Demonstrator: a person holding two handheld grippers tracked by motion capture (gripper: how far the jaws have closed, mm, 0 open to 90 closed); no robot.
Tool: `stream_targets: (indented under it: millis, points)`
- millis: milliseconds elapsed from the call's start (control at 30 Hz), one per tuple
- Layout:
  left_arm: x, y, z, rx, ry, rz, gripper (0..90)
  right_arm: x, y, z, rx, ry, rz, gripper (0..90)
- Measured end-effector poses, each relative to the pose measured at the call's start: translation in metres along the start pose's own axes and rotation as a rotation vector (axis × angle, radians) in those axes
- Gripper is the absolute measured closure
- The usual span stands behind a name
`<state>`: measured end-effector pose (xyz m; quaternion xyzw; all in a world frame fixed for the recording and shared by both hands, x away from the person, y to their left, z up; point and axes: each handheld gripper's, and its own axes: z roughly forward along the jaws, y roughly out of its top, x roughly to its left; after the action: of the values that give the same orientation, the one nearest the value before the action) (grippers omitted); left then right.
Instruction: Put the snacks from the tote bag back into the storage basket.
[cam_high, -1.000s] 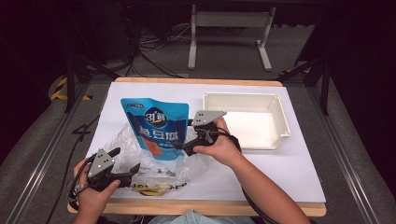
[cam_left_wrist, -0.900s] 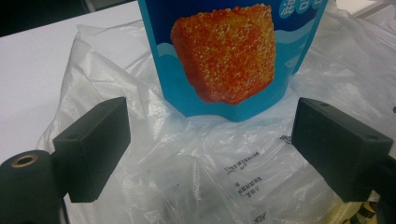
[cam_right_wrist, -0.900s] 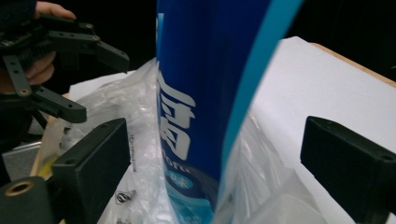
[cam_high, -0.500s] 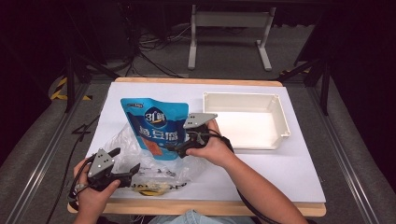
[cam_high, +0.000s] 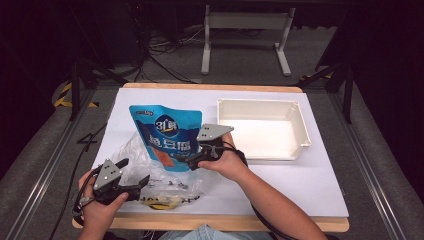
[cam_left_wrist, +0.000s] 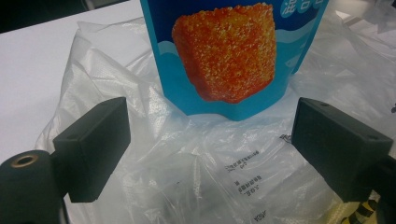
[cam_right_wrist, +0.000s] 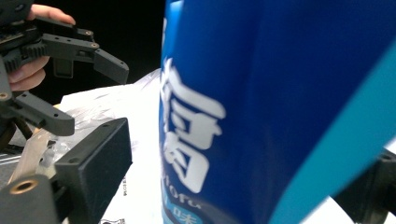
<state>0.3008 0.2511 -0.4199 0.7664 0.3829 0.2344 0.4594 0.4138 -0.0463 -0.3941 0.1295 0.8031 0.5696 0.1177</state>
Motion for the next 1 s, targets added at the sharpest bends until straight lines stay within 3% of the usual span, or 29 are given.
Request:
stream_targets:
  millis: [300,567,900,1000]
  points:
    - [0.000,0.000,0.000,0.001,-0.001,0.001,12.8,0.007,-0.001,0.010,0.007,0.022,-0.037,11.8]
    - [0.001,0.000,0.000,0.000,-0.003,0.000,12.8,0.007,-0.004,0.018,0.038,0.005,-0.039,15.9]
    - [0.000,0.000,0.000,0.000,-0.006,-0.001,12.8,0.008,-0.006,0.020,0.054,-0.040,-0.050,32.3]
    - [0.001,0.000,-0.001,-0.002,-0.005,-0.002,12.8,0.008,-0.006,0.019,0.067,-0.038,-0.056,41.2]
